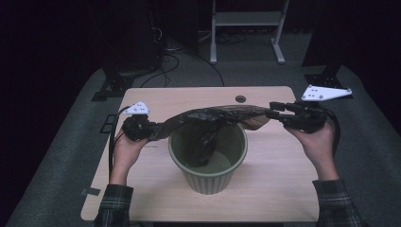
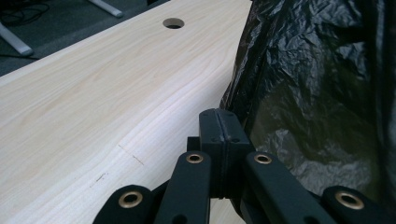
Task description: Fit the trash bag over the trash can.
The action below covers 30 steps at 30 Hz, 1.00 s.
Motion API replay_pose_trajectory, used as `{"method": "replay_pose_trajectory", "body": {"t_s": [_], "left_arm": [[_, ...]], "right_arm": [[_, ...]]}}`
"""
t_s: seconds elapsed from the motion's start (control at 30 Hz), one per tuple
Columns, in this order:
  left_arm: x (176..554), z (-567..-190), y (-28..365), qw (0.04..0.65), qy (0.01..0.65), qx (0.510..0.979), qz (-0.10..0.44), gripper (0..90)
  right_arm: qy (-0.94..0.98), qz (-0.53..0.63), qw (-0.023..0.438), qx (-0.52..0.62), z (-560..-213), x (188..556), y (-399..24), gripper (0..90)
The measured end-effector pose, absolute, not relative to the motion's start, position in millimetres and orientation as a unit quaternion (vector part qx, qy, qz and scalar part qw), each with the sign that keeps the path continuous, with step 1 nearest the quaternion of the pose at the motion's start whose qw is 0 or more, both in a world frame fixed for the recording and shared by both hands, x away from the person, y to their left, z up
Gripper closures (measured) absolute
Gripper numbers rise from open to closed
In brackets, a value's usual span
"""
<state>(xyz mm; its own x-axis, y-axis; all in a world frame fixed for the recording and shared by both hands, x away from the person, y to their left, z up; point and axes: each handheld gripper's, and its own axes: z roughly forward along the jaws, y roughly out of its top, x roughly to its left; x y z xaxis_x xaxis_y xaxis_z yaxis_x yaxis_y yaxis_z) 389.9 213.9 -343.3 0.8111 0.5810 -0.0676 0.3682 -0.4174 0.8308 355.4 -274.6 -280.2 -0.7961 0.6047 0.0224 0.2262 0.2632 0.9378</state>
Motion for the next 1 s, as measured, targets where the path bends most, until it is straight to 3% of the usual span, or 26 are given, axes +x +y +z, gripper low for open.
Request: {"method": "replay_pose_trajectory", "body": {"t_s": [0.33, 0.53, 1.0], "left_arm": [[390, -341, 214, 0.459, 0.281, 0.835, 0.115, 89.9], [389, -341, 212, 0.458, 0.278, 0.837, 0.114, 89.9], [384, -343, 214, 0.460, 0.278, 0.836, 0.114, 89.9]], "right_arm": [[0.787, 0.553, 0.133, 0.240, -266, 378, -237, 59.1], [0.805, 0.536, 0.110, 0.231, -281, 378, -235, 90.0], [0.808, 0.552, 0.082, 0.191, -320, 303, -253, 90.0]]}}
